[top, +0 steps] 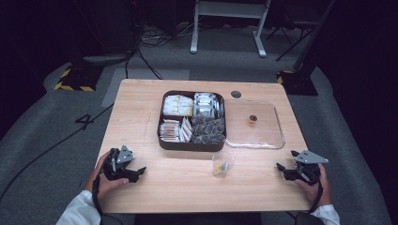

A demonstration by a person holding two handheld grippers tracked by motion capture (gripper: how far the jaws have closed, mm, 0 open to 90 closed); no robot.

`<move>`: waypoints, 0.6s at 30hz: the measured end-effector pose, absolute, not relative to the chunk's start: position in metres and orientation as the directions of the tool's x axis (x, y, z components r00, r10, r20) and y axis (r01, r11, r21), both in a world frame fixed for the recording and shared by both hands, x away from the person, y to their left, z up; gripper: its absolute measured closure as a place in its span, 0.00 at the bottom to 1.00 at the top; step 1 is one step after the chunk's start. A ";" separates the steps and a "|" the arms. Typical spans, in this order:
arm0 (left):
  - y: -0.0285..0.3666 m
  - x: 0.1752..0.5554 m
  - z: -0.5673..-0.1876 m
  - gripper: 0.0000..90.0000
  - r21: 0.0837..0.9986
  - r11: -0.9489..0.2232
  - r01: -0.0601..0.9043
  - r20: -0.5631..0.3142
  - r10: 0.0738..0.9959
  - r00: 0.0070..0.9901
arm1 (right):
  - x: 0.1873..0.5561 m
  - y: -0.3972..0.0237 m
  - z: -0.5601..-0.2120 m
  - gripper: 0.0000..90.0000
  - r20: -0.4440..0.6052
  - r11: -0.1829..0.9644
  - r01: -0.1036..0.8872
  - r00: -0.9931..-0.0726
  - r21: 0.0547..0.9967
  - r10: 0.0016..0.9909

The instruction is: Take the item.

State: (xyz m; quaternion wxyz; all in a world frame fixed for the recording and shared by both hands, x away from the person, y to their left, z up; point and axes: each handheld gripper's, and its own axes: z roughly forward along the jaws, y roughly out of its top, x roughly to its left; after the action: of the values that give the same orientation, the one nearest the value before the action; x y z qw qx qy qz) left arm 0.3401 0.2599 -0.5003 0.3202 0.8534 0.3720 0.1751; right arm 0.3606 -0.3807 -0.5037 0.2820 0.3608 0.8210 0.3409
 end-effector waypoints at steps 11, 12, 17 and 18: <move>0.267 0.338 -0.505 0.19 0.691 -0.457 0.559 -0.011 0.767 0.641 | 0.360 -0.380 -0.504 0.20 -0.221 0.509 0.397 -0.580 0.764 0.784; 0.267 0.338 -0.505 0.19 0.691 -0.458 0.559 -0.011 0.767 0.641 | 0.360 -0.380 -0.504 0.20 -0.221 0.509 0.397 -0.580 0.764 0.784; 0.267 0.338 -0.505 0.18 0.691 -0.457 0.559 -0.012 0.767 0.642 | 0.360 -0.380 -0.504 0.20 -0.222 0.509 0.397 -0.579 0.764 0.784; 0.267 0.339 -0.504 0.18 0.691 -0.460 0.558 -0.011 0.765 0.644 | 0.360 -0.380 -0.504 0.20 -0.226 0.510 0.395 -0.577 0.764 0.785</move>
State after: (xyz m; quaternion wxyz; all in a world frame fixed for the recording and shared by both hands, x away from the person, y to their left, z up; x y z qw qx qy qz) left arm 0.3386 0.2669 -0.5045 0.3396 0.8406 0.3936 0.1522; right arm 0.3600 -0.3797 -0.5039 0.2868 0.3597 0.8203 0.3398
